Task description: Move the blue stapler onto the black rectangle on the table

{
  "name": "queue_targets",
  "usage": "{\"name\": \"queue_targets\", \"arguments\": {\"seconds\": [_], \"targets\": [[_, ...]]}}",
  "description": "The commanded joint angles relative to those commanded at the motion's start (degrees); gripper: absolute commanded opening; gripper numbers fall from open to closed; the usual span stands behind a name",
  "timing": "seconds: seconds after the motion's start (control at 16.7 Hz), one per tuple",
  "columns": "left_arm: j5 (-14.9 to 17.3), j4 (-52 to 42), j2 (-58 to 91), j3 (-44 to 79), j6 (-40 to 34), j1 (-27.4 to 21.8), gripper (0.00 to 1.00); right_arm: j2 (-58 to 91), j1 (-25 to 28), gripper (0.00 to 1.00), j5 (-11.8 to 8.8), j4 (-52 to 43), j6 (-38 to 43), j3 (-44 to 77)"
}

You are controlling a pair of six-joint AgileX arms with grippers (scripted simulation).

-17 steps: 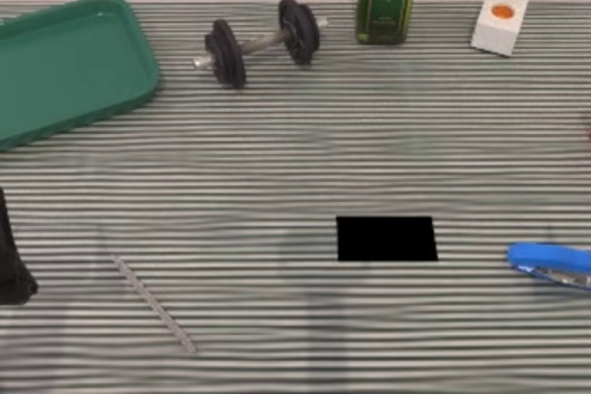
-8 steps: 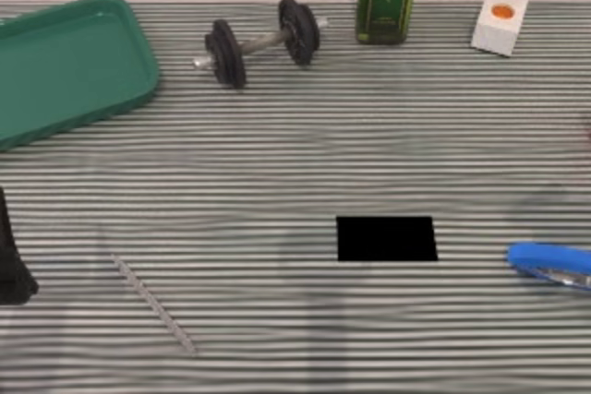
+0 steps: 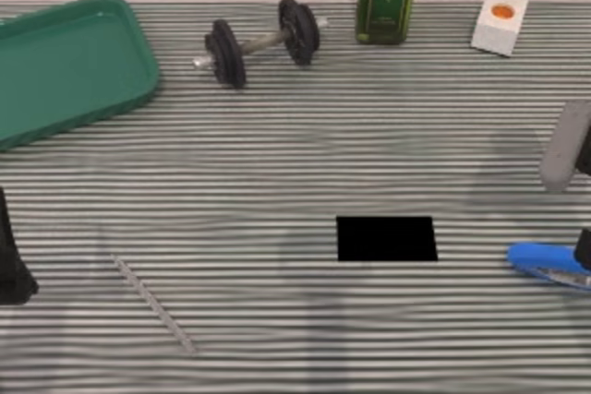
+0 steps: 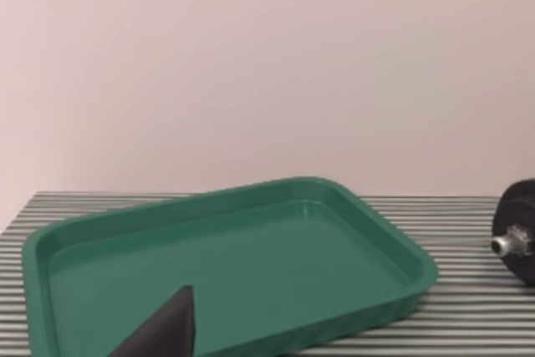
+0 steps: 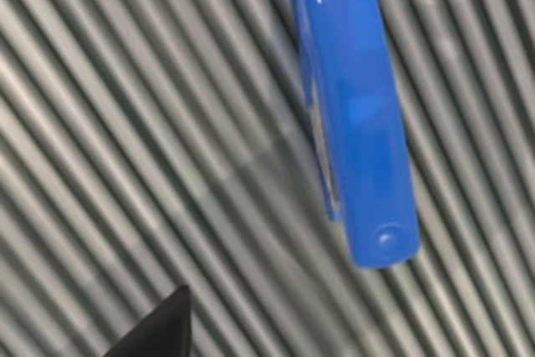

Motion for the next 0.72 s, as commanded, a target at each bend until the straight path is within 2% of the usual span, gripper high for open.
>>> {"name": "queue_targets", "arguments": {"seconds": [0.3, 0.72], "targets": [[0.0, 0.0, 0.0, 0.0, 0.0, 0.0, 1.0, 12.2, 1.6, 1.0, -0.2, -7.0, -7.9, 10.2], [0.0, 0.0, 0.0, 0.0, 0.0, 0.0, 1.0, 13.5, 1.5, 1.0, -0.3, -7.4, -8.7, 11.0]]}}
